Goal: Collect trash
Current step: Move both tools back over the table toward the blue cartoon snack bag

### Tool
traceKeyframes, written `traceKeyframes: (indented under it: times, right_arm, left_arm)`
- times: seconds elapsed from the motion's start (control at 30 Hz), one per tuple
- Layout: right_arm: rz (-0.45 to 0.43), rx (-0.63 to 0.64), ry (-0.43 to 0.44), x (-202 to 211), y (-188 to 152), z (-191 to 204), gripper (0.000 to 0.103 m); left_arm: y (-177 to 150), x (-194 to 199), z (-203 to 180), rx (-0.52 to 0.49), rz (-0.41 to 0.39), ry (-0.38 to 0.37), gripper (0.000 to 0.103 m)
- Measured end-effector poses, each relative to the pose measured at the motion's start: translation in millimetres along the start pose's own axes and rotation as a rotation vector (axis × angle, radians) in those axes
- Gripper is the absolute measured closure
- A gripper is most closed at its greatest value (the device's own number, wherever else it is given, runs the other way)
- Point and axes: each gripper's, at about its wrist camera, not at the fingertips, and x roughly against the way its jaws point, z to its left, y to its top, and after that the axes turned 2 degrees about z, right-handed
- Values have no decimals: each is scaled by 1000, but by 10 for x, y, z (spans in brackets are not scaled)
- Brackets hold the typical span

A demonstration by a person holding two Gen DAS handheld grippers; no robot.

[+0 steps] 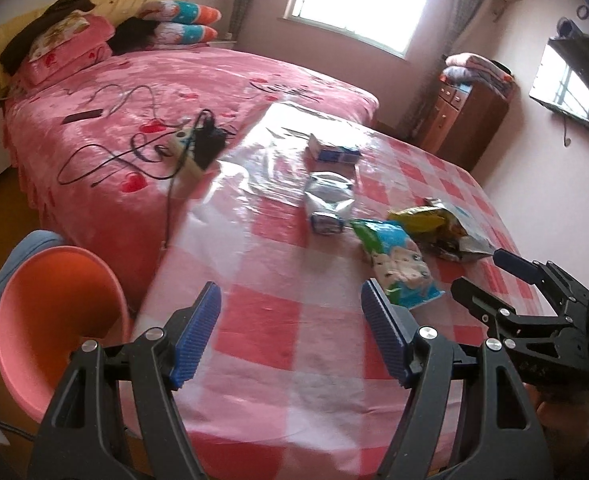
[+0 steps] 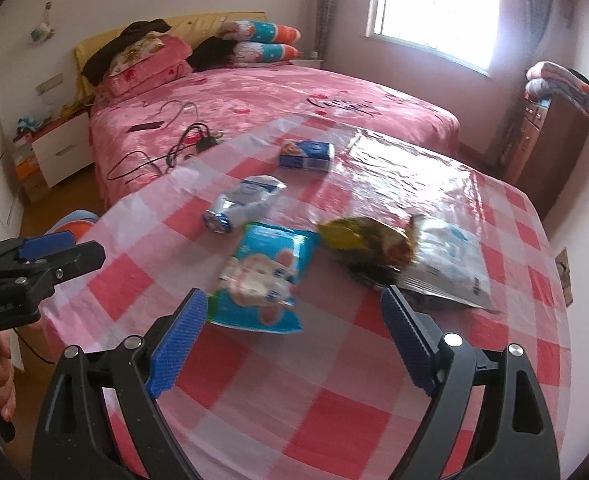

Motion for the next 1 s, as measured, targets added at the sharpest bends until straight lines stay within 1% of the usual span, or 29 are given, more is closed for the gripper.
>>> traceKeyframes:
  times: [0.5, 1.0]
  right_arm:
    - [-1, -69, -47, 33, -175, -417, 15]
    - [14, -113, -71, -16, -281, -655, 15]
  left_arm:
    - [5, -172, -486, -84, 36, -38, 30]
    - [9, -323, -813, -132, 66, -64, 30]
